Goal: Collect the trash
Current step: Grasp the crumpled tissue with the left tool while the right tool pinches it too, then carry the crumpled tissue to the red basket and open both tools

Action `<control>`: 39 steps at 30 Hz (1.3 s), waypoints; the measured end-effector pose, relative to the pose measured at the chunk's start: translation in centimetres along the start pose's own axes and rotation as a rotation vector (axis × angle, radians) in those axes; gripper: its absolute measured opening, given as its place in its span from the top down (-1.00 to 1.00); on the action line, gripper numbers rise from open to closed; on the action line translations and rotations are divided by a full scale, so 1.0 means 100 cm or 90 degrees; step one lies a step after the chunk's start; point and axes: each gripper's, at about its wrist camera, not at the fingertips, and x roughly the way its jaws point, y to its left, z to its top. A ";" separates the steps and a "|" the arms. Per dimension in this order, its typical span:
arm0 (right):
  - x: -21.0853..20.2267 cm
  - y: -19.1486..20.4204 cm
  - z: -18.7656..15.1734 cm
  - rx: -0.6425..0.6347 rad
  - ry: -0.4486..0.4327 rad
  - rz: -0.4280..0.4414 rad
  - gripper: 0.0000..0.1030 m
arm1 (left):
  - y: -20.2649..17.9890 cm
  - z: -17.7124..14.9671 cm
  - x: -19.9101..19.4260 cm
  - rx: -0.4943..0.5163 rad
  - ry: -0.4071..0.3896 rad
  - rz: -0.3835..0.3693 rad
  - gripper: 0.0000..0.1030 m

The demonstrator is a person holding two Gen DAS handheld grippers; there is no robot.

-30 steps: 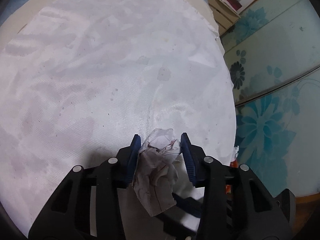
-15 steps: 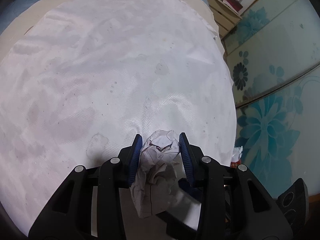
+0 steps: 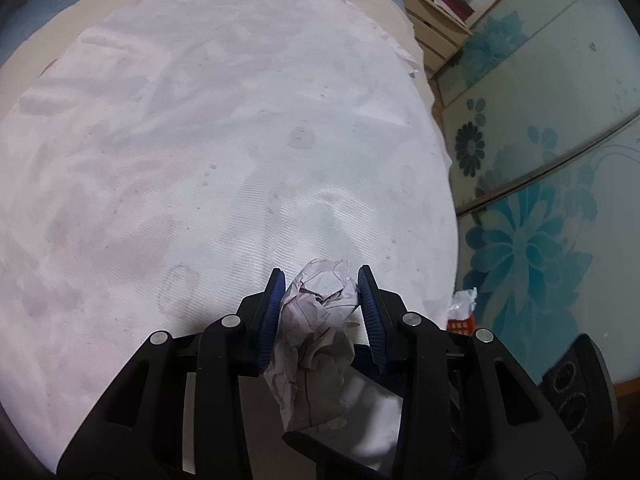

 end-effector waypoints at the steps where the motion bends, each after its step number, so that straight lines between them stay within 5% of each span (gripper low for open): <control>1: 0.001 -0.001 0.001 0.001 0.001 0.003 -0.01 | 0.000 0.000 -0.001 0.000 0.000 -0.002 0.27; 5: 0.002 0.000 0.003 0.002 0.005 0.031 0.21 | 0.003 -0.003 -0.002 0.008 0.012 -0.026 0.27; 8: 0.003 0.003 0.004 -0.011 0.016 0.047 0.60 | 0.002 -0.005 -0.003 0.007 0.012 -0.034 0.27; 24: -0.021 -0.008 0.004 -0.030 0.014 0.013 0.68 | -0.024 -0.005 -0.002 0.032 -0.007 -0.039 0.27; 39: -0.119 -0.026 -0.029 -0.020 -0.022 -0.077 0.68 | -0.109 -0.040 -0.010 0.089 -0.068 -0.071 0.27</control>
